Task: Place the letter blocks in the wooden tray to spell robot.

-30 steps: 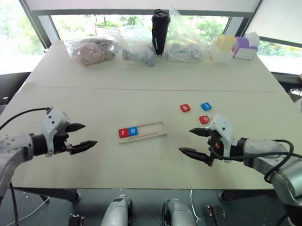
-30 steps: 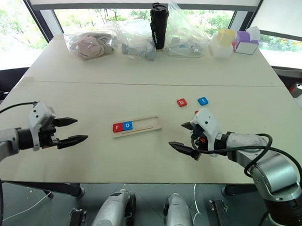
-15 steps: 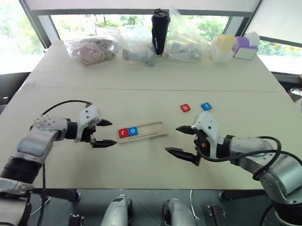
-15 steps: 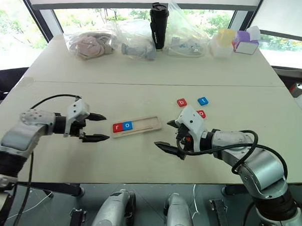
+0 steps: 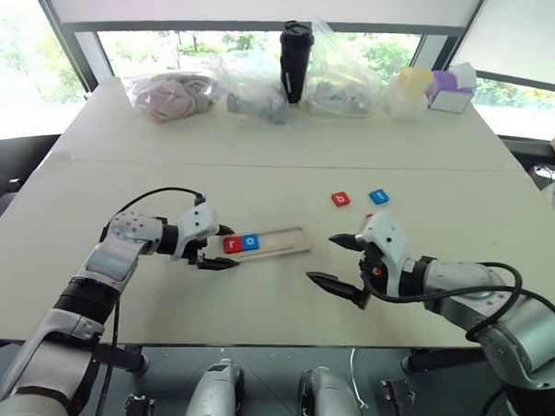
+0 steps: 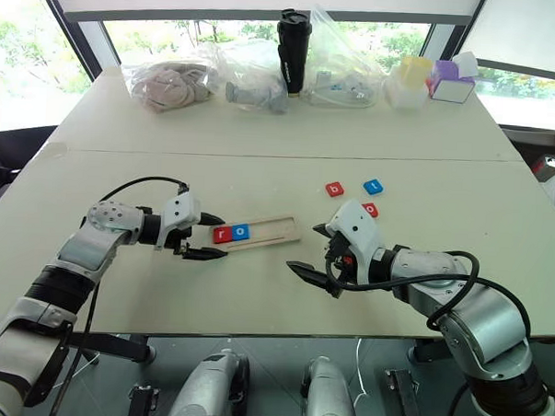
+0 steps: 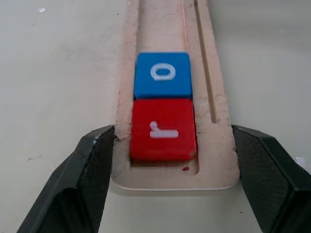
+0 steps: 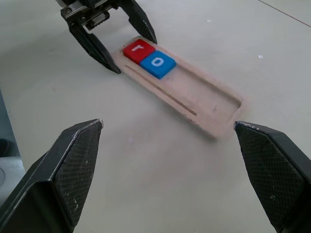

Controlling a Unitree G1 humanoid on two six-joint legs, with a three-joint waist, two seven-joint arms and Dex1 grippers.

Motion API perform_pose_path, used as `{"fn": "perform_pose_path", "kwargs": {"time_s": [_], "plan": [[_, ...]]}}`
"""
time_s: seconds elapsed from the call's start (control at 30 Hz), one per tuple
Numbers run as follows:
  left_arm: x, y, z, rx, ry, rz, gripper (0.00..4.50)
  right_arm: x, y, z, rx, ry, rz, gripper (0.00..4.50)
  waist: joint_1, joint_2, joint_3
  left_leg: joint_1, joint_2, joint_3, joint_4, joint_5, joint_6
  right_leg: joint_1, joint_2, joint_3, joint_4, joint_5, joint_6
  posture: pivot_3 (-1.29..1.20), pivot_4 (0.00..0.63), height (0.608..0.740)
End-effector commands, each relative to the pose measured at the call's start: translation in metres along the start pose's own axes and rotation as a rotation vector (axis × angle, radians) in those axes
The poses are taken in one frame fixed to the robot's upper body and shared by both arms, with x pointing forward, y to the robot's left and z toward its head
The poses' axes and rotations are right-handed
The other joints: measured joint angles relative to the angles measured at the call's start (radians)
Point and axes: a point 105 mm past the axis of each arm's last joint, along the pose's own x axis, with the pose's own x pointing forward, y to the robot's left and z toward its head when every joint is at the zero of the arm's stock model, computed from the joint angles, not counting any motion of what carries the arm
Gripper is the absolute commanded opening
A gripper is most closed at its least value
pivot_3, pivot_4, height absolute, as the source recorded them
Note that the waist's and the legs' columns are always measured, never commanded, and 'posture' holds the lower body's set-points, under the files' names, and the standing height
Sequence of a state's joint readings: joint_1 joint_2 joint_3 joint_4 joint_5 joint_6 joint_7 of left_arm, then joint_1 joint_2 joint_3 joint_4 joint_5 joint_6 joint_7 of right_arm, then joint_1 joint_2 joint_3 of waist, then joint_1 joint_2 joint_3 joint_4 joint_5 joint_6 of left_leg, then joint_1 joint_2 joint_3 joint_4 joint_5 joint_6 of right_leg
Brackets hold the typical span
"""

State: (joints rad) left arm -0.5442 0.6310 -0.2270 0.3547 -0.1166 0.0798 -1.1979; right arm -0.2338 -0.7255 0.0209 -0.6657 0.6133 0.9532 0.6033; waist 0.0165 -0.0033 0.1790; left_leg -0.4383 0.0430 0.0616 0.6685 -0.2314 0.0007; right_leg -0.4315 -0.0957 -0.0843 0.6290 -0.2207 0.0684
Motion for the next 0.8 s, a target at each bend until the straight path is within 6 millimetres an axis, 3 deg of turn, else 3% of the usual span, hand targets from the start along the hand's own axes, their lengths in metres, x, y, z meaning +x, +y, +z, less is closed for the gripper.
{"fn": "perform_pose_path", "kwargs": {"time_s": [0.03, 0.23, 0.37, 0.53, 0.8], "plan": [[0.001, -0.007, -0.02, -0.026, 0.076, -0.016, 3.13, -0.005, 0.0, 0.01, -0.034, -0.04, -0.011, 4.5, -0.001, 0.0, 0.0, 0.0, 0.0, -0.001, 0.0, 0.0, 0.0, 0.0, 0.0, 0.0, 0.0, 0.0, 0.0, 0.0, 0.15, 0.74], [0.003, 0.002, -0.009, 0.003, 0.027, 0.014, 3.13, -0.009, -0.007, 0.01, -0.042, -0.031, -0.026, 4.5, 0.001, 0.0, 0.0, 0.001, 0.0, -0.002, 0.0, 0.0, 0.0, 0.001, 0.0, 0.0, 0.0, 0.0, 0.0, 0.0, 0.15, 0.74], [0.017, 0.001, 0.022, 0.153, -0.04, -0.11, 3.13, -0.026, -0.02, 0.005, -0.048, 0.014, -0.066, 4.5, 0.02, 0.0, 0.0, 0.0, 0.0, -0.001, 0.0, 0.0, 0.0, 0.001, 0.0, 0.0, 0.0, 0.0, 0.0, 0.0, 0.15, 0.74], [0.031, 0.002, 0.019, 0.289, 0.036, -0.218, 3.13, -0.033, -0.025, 0.002, -0.042, 0.026, -0.104, 4.5, 0.024, -0.001, 0.0, -0.003, -0.002, 0.002, 0.0, 0.0, 0.0, -0.002, 0.0, 0.0, -0.001, 0.0, 0.0, 0.0, 0.15, 0.74], [0.041, 0.003, 0.015, 0.284, 0.053, -0.259, 3.13, -0.036, -0.016, -0.005, -0.008, 0.022, -0.129, 4.5, 0.024, -0.001, 0.0, -0.003, -0.002, 0.002, 0.0, 0.0, 0.0, -0.001, 0.0, 0.0, -0.001, 0.0, 0.001, 0.0, 0.15, 0.74]]}}
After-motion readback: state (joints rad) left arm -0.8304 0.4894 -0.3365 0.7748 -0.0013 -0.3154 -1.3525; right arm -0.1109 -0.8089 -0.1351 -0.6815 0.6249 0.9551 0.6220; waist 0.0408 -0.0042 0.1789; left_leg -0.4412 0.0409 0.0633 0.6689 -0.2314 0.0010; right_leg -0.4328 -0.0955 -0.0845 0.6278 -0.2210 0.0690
